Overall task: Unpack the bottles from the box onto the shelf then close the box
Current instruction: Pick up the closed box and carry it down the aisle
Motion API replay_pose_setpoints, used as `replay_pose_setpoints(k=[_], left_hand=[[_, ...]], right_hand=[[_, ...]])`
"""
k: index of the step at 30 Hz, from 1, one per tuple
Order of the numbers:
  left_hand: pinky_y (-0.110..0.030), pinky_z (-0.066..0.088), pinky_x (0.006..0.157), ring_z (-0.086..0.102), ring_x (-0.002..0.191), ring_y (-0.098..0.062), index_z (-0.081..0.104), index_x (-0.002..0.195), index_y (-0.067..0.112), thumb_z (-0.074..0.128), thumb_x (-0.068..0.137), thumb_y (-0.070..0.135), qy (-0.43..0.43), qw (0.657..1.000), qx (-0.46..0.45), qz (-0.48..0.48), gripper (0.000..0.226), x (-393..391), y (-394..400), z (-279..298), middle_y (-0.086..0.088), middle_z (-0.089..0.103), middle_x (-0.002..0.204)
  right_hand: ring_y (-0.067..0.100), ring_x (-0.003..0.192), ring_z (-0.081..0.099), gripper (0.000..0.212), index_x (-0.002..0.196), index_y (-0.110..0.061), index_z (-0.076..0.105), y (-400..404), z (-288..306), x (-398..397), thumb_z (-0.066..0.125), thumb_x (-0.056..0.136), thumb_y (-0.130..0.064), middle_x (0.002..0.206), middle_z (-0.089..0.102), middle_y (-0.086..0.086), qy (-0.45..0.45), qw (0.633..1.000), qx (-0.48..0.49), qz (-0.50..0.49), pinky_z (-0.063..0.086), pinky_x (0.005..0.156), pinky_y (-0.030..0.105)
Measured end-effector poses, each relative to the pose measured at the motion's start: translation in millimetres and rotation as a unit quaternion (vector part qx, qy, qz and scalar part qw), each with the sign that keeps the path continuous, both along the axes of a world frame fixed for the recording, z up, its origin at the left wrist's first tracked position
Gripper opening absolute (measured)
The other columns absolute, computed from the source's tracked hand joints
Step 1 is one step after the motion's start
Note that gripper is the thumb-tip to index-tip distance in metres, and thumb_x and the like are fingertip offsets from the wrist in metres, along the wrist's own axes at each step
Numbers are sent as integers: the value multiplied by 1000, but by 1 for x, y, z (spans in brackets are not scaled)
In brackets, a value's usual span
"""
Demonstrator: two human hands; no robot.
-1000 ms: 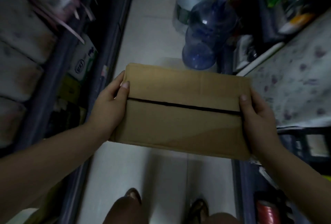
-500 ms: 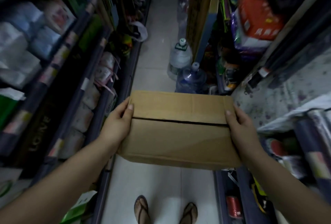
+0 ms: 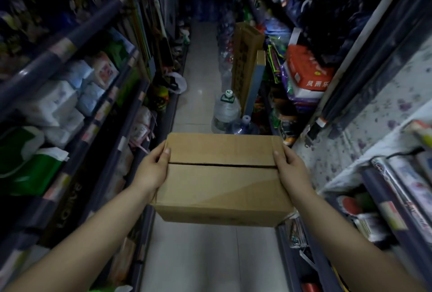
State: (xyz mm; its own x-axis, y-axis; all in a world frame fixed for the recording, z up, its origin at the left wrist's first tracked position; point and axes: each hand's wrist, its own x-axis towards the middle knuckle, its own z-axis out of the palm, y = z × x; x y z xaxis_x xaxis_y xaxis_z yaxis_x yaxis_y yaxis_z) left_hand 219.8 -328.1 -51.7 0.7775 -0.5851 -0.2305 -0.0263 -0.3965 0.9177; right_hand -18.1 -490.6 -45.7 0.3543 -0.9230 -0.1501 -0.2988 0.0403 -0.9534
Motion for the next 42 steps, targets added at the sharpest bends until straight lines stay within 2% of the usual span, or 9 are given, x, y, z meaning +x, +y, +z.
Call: replay_pose_setpoints(k=[7, 9, 12, 16, 21, 25, 31, 37, 42], left_hand=[[-29, 36, 103, 48, 126, -17, 45, 141, 20, 43, 101, 28, 14, 999, -24, -22, 42, 38, 1, 2, -2, 52, 139], [-32, 36, 107, 47, 129, -20, 45, 142, 22, 43, 100, 32, 11, 1000, -17, -24, 43, 50, -4, 1, -1, 52, 139], [-42, 39, 109, 50, 126, -22, 44, 141, 28, 43, 99, 37, 14, 999, -13, -25, 43, 67, -17, 2, -2, 54, 137], [-36, 40, 105, 51, 121, -20, 44, 141, 27, 42, 100, 33, 14, 999, -20, -29, 41, 87, -48, 0, 1, 56, 130], [-35, 40, 101, 51, 120, -21, 44, 140, 31, 41, 100, 36, 4, 1000, 0, -17, 40, 113, -106, -12, -3, 54, 135], [-31, 37, 101, 48, 126, -23, 43, 142, 28, 41, 100, 34, -3, 1000, 4, -2, 42, 139, -168, -20, -5, 51, 140], [-30, 33, 96, 44, 129, -23, 40, 143, 30, 40, 100, 37, -19, 999, 22, 28, 43, 177, -257, -17, -4, 47, 144], [-26, 31, 94, 43, 130, -21, 41, 143, 31, 40, 100, 41, -19, 998, 37, 35, 45, 219, -323, -22, 0, 47, 144], [-30, 34, 94, 46, 126, -22, 42, 141, 35, 40, 98, 44, -16, 997, 55, 42, 44, 268, -368, -40, -1, 50, 141]], right_hand=[[-4, 80, 51, 42, 141, -19, 43, 0, 3, 37, 43, 100, -27, 119, 57, -1, 10, 1000, -23, -18, 40, 59, 15], [-3, 79, 51, 42, 141, -20, 44, -5, 3, 46, 43, 100, -27, 116, 57, -2, 13, 999, -35, -18, 39, 58, 14], [9, 91, 56, 42, 141, -22, 43, -17, 3, 61, 43, 100, -28, 120, 58, -1, 19, 998, -49, -23, 43, 64, 18], [16, 101, 56, 43, 142, -23, 43, -47, -2, 81, 43, 100, -29, 125, 58, 0, 20, 999, -32, -35, 44, 66, 21], [18, 113, 54, 43, 142, -21, 41, -104, -12, 111, 43, 100, -28, 125, 56, -3, 16, 999, -24, -25, 43, 87, 30], [12, 109, 51, 42, 141, -19, 42, -172, -24, 143, 43, 100, -25, 130, 55, 0, 6, 1000, -9, -13, 40, 86, 28], [19, 117, 54, 43, 141, -25, 43, -276, -21, 188, 45, 99, -29, 132, 56, -1, -7, 1000, 11, 23, 46, 101, 46], [19, 117, 53, 39, 138, -20, 47, -347, -26, 233, 46, 99, -22, 127, 58, 0, -5, 999, 14, 33, 44, 101, 41], [12, 108, 53, 40, 138, -22, 47, -394, -38, 281, 48, 98, -24, 119, 57, -5, -3, 999, 19, 28, 42, 88, 29]])
